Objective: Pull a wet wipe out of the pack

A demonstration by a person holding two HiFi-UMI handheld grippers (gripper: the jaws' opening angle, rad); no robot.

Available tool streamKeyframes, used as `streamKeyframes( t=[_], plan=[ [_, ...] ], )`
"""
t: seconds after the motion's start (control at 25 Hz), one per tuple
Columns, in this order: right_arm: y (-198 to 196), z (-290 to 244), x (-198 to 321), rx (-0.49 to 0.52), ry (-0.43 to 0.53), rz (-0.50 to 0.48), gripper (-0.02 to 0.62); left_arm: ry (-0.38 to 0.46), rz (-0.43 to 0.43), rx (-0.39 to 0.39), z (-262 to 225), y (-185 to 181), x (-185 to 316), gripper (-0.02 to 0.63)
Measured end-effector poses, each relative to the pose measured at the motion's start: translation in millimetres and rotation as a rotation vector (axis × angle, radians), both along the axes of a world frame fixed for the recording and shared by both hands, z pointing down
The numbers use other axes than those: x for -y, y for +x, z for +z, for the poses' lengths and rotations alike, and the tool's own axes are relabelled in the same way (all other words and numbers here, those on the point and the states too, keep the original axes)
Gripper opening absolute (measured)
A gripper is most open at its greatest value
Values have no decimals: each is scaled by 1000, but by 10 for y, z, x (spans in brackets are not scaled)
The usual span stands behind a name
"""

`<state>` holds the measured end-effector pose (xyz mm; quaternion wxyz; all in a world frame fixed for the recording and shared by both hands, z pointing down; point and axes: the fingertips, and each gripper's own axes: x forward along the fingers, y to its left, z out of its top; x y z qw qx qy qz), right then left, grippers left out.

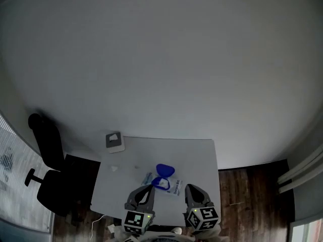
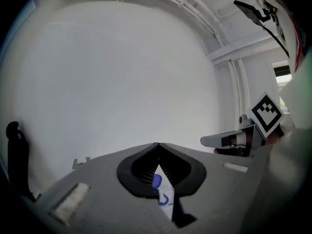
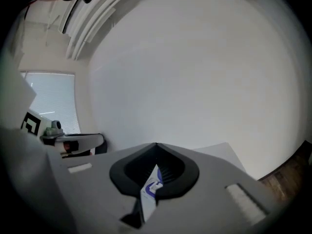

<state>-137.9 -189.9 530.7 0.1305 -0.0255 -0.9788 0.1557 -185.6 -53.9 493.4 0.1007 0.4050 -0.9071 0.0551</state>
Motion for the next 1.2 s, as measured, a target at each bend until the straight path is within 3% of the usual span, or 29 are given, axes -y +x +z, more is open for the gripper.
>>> streamKeyframes(
  t=[0.16,0.64,0.92,1.2],
  plan=[
    [-135,-4,-189,-1,6,-46,6,8,-39,-16,41,-116,-155,5],
    [-479,-11,-63,-34,49,58,6,48,69,-5,50,-660,9,5],
    [-558,-36,-77,-48,72,109,5,66,125,-39,97,-809,63,5],
    [-643,-31,23,-66,92,94,6,61,122,-70,208,-926,133,5]
  ],
)
